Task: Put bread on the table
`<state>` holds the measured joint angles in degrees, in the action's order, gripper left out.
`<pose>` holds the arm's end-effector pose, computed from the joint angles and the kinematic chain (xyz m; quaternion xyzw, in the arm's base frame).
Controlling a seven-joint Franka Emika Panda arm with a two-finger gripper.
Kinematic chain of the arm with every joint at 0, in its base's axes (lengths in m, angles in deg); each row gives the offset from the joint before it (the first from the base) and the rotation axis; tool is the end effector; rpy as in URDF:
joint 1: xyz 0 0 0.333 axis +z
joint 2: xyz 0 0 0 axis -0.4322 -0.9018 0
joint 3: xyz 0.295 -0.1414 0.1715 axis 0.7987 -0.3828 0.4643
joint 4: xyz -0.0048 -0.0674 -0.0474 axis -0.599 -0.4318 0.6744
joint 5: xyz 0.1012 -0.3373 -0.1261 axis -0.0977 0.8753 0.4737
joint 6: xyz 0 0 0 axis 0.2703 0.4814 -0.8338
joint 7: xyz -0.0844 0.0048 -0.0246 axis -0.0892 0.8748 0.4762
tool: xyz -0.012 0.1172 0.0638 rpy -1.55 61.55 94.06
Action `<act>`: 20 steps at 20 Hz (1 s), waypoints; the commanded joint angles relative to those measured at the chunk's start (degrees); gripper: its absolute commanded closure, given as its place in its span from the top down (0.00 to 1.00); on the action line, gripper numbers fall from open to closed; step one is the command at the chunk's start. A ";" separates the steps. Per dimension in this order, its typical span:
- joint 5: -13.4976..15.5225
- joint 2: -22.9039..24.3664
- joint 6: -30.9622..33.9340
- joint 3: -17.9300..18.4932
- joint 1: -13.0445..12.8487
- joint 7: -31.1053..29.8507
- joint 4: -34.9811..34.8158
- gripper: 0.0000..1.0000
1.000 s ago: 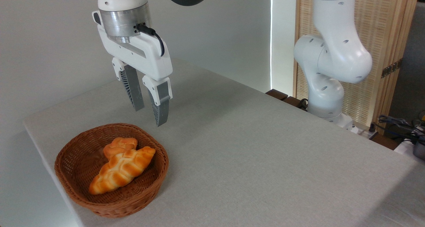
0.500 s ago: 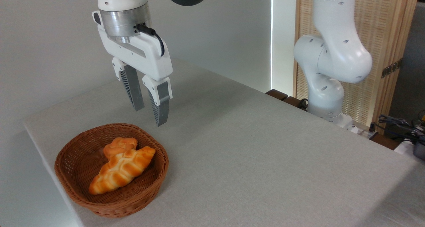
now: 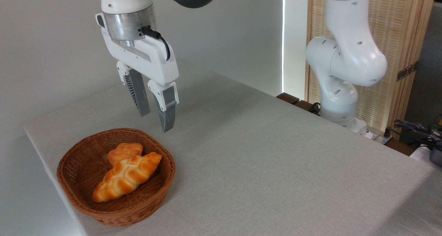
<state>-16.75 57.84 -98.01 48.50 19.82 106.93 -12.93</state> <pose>0.5686 -0.0778 0.6050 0.9360 -0.3495 0.0198 0.0360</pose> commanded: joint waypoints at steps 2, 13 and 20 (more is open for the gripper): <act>-0.01 -1.56 1.44 -0.14 -0.53 -0.86 1.00 1.00; -0.19 -8.67 -10.77 -1.64 -0.89 -0.95 0.30 1.00; -0.01 -13.51 -15.70 -2.16 -0.89 -1.04 0.30 1.00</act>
<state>-16.75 45.85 -112.46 46.87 19.00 106.93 -13.22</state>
